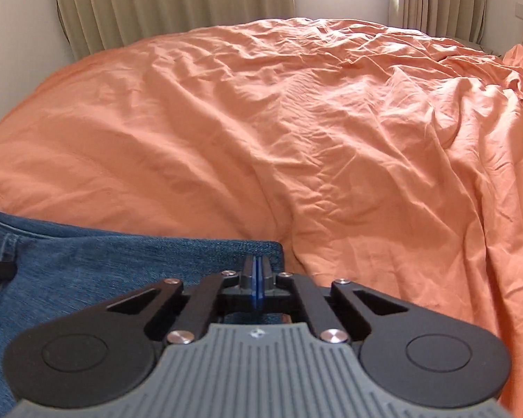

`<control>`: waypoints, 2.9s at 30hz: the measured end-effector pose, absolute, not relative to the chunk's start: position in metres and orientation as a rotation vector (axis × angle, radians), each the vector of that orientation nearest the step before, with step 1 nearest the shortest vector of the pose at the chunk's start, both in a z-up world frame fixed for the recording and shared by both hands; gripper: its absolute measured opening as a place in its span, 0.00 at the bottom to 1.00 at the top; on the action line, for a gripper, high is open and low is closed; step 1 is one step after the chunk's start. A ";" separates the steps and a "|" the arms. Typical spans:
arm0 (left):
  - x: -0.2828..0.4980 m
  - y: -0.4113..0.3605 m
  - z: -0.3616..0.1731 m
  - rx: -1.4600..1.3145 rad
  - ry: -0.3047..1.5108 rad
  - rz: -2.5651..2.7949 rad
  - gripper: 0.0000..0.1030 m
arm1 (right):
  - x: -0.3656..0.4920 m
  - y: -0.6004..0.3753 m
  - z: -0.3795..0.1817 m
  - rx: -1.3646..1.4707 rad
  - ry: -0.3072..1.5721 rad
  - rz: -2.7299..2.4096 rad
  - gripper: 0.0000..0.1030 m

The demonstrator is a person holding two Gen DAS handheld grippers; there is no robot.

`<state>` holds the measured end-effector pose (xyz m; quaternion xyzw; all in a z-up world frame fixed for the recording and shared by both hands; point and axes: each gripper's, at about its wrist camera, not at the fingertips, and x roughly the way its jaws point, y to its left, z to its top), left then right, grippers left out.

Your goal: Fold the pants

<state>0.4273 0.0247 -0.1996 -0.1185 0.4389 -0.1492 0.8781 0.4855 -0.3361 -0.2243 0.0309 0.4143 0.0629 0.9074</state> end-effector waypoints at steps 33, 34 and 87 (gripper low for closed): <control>0.322 0.016 -0.192 -0.303 1.035 -0.136 0.24 | 0.295 -0.333 -0.241 0.113 0.869 0.176 0.00; 0.321 0.018 -0.188 -0.311 1.041 -0.137 0.25 | 0.296 -0.332 -0.238 0.100 0.879 0.177 0.00; 0.310 0.364 -0.210 -1.044 0.542 0.303 0.33 | 0.466 -0.101 -0.210 -0.196 0.956 0.463 0.19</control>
